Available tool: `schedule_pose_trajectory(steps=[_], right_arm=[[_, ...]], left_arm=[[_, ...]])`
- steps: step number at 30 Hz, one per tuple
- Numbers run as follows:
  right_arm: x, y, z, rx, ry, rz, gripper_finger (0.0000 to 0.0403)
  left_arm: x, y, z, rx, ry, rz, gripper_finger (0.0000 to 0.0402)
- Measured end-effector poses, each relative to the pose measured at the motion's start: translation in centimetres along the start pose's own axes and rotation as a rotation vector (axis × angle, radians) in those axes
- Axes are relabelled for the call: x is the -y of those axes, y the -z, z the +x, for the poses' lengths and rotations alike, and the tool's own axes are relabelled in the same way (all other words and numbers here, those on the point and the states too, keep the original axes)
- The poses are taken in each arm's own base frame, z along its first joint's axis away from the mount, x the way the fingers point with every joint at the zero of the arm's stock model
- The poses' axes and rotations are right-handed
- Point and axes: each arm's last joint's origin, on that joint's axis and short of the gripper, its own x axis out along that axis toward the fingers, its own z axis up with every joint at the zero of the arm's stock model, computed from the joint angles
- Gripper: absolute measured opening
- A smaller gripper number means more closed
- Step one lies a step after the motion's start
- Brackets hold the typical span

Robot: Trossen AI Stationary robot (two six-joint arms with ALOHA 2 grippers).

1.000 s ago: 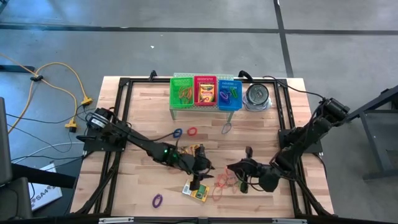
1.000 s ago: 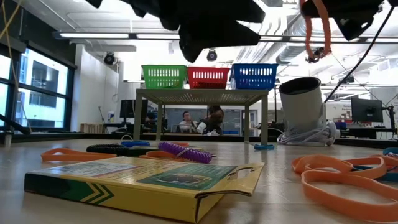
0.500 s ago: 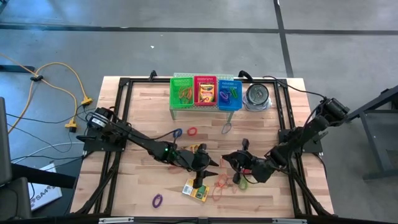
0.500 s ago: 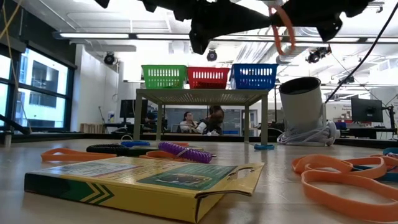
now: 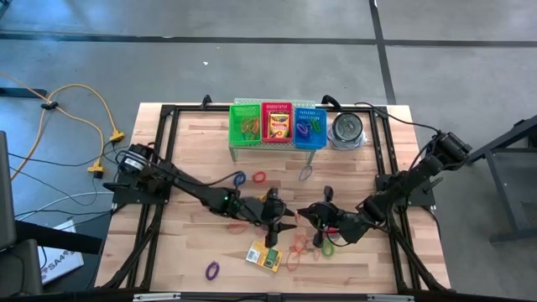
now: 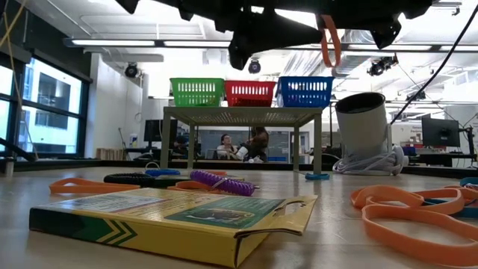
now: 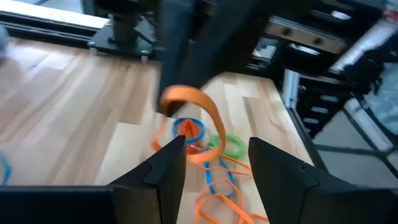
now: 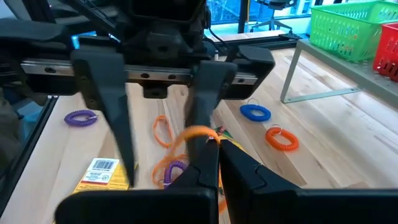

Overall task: Pick & Place Office Desk Supplies
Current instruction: Put the orange rubber band into the green bin on the shelf

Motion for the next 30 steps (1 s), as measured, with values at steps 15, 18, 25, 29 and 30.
schedule_pose_trajectory(steps=[15, 18, 25, 29, 30], right_arm=[[0.22, -0.08, 0.22, 0.000, 0.010, 0.002, 0.0003], [0.34, -0.12, 0.37, -0.004, 0.007, 0.004, 0.0003], [0.44, -0.14, 0.49, -0.009, 0.004, 0.005, 0.0003], [0.44, -0.12, 0.49, -0.010, 0.004, 0.004, 0.0003], [0.44, -0.12, 0.49, -0.010, 0.004, 0.003, 0.0003]], left_arm=[[0.19, -0.20, -0.03, 0.024, 0.007, -0.011, 0.0170], [0.17, 0.03, 0.10, 0.019, 0.006, -0.011, 0.0167], [0.18, 0.25, 0.37, 0.030, 0.011, -0.015, 0.0129], [0.19, 0.20, 0.36, 0.033, 0.012, -0.010, 0.0095], [0.21, 0.22, 0.35, 0.032, 0.013, -0.008, 0.0085]])
